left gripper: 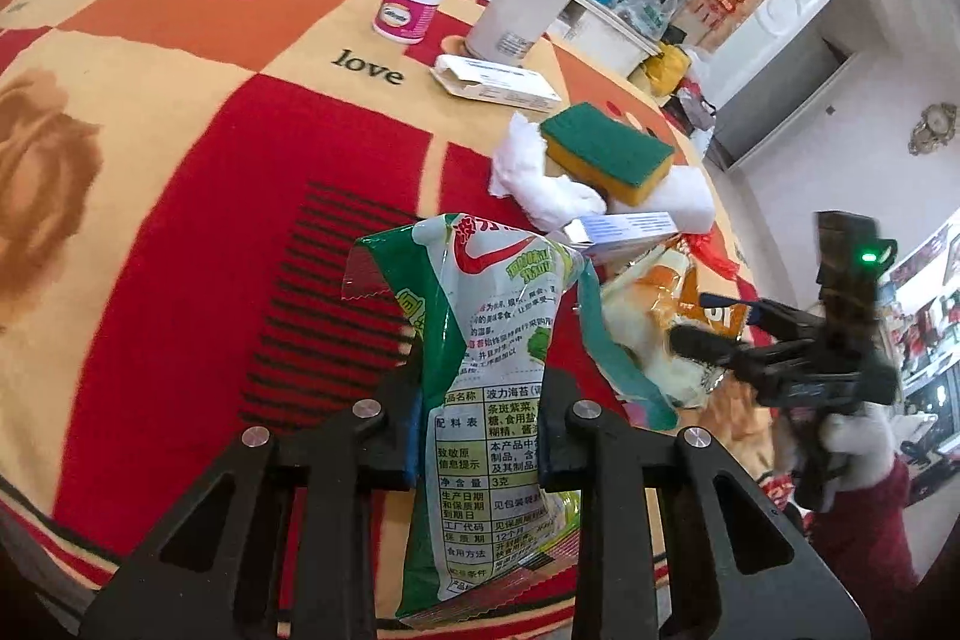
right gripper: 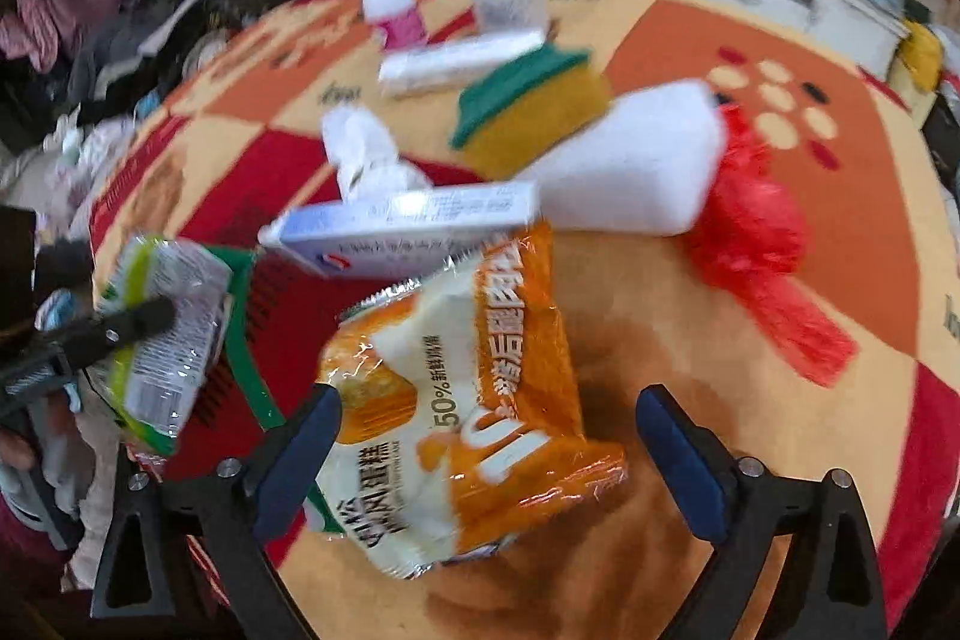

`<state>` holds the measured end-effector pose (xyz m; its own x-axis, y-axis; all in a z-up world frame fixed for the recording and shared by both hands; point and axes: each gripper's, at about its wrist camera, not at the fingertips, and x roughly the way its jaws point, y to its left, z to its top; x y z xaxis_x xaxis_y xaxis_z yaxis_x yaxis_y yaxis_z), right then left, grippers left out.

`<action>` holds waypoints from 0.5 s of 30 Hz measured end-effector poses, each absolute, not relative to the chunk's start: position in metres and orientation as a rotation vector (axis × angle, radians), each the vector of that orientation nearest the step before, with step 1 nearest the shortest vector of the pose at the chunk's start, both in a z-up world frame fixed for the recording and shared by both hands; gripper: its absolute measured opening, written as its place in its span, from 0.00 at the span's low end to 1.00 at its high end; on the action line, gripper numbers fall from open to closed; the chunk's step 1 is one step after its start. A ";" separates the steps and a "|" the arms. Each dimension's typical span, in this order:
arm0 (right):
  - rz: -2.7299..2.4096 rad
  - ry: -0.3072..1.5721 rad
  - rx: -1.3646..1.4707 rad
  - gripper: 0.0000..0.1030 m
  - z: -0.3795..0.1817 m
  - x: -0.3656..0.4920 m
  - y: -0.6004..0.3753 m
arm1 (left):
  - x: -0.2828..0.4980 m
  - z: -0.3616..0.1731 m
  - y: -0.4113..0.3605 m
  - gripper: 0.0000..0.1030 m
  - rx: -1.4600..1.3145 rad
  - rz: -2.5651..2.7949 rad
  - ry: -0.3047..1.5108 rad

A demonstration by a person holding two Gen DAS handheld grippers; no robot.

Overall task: Collect trash
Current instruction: 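Grasp the orange snack bag with the right gripper while the left holds the green bag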

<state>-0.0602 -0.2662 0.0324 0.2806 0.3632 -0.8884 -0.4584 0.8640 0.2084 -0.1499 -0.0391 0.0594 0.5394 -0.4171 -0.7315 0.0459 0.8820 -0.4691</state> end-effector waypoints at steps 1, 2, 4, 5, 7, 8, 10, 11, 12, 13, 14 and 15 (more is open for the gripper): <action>0.562 1.175 -0.103 0.95 0.028 -0.059 -0.262 | -0.150 0.062 -0.041 0.23 -0.427 -0.295 0.964; 0.570 1.185 -0.112 0.95 0.024 -0.059 -0.259 | -0.152 0.064 -0.042 0.23 -0.429 -0.303 0.960; 0.574 1.187 -0.103 0.94 0.019 -0.061 -0.255 | -0.152 0.068 -0.045 0.23 -0.437 -0.323 0.955; 0.573 1.186 -0.088 0.85 0.017 -0.061 -0.256 | -0.153 0.070 -0.045 0.23 -0.441 -0.332 0.954; 0.559 1.145 -0.058 0.55 0.021 -0.067 -0.261 | -0.155 0.076 -0.046 0.23 -0.445 -0.356 0.945; 0.554 1.129 -0.056 0.55 0.023 -0.070 -0.264 | -0.156 0.080 -0.047 0.23 -0.443 -0.364 0.939; 0.552 1.100 -0.032 0.55 0.030 -0.078 -0.274 | -0.158 0.089 -0.049 0.23 -0.438 -0.384 0.918; 0.543 1.089 -0.026 0.55 0.033 -0.082 -0.280 | -0.159 0.093 -0.052 0.23 -0.436 -0.394 0.910; 0.538 1.080 -0.017 0.55 0.035 -0.086 -0.285 | -0.159 0.097 -0.055 0.23 -0.435 -0.406 0.902; 0.534 1.072 0.001 0.55 0.038 -0.091 -0.293 | -0.159 0.099 -0.058 0.23 -0.435 -0.415 0.898; 0.527 1.065 0.014 0.55 0.041 -0.094 -0.298 | -0.159 0.102 -0.064 0.23 -0.435 -0.429 0.895; 0.514 1.051 0.035 0.55 0.044 -0.098 -0.307 | -0.158 0.103 -0.068 0.23 -0.435 -0.437 0.894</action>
<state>-0.0981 -0.3070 0.0445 0.3908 0.4205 -0.8188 -0.3881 0.8819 0.2676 -0.1582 -0.0677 0.1027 0.5513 -0.5320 -0.6427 0.1801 0.8280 -0.5310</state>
